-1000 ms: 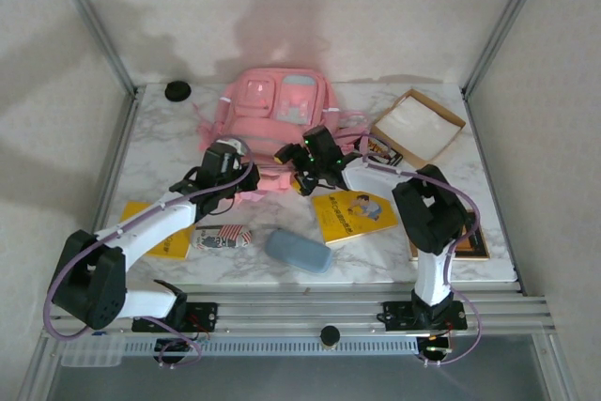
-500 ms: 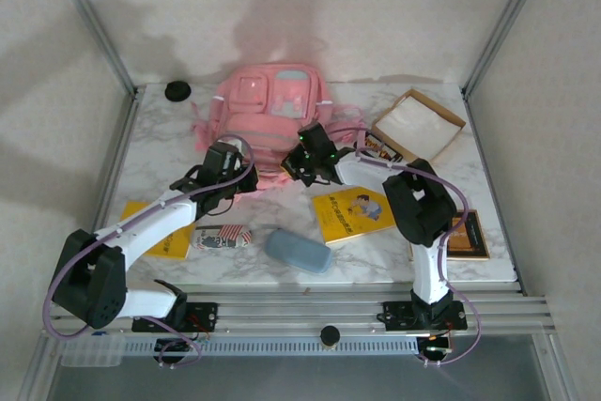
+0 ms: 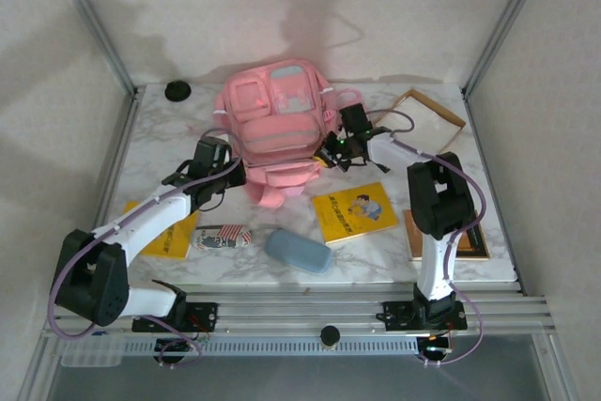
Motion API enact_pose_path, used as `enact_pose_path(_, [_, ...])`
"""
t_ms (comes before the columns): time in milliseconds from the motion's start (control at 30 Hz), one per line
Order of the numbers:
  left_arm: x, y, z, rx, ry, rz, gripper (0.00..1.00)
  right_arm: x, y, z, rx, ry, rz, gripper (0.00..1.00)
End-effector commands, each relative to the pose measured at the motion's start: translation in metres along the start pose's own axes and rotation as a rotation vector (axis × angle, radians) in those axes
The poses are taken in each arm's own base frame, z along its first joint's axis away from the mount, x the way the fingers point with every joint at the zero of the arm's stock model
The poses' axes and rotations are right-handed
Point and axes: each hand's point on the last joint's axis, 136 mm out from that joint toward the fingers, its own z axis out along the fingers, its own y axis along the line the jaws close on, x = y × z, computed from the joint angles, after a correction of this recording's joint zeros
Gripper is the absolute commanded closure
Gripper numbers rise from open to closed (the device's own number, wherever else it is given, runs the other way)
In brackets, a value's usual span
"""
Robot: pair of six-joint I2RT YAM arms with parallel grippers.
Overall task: Pack the student bag
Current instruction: Unzip the student bag at the center of the table.
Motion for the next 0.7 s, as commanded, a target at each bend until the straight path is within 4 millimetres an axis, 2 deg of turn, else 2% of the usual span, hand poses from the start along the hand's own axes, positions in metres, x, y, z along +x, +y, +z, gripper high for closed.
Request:
enact_pose_path(0, [-0.019,0.028,-0.006,-0.120,-0.069,0.004,1.00,-0.062,0.014,-0.036,0.007,-0.222,-0.107,1.00])
enact_pose_path(100, [-0.017,0.005,-0.007,0.022,-0.074,0.023,1.00,-0.057,0.027,-0.042,-0.006,-0.223,-0.174,0.93])
enact_pose_path(300, [-0.011,-0.008,-0.003,0.098,-0.052,0.022,1.00,-0.039,0.043,-0.058,0.025,-0.257,-0.352,0.59])
enact_pose_path(433, [-0.010,-0.015,-0.004,0.143,-0.047,0.033,1.00,-0.019,0.056,-0.071,0.058,-0.256,-0.537,0.49])
enact_pose_path(533, [-0.010,-0.020,-0.004,0.163,-0.047,0.034,1.00,0.008,0.077,-0.075,-0.001,-0.211,-0.743,0.39])
enact_pose_path(667, [-0.014,-0.023,-0.005,0.176,-0.054,0.030,1.00,0.051,0.106,-0.064,-0.136,-0.148,-1.050,0.36])
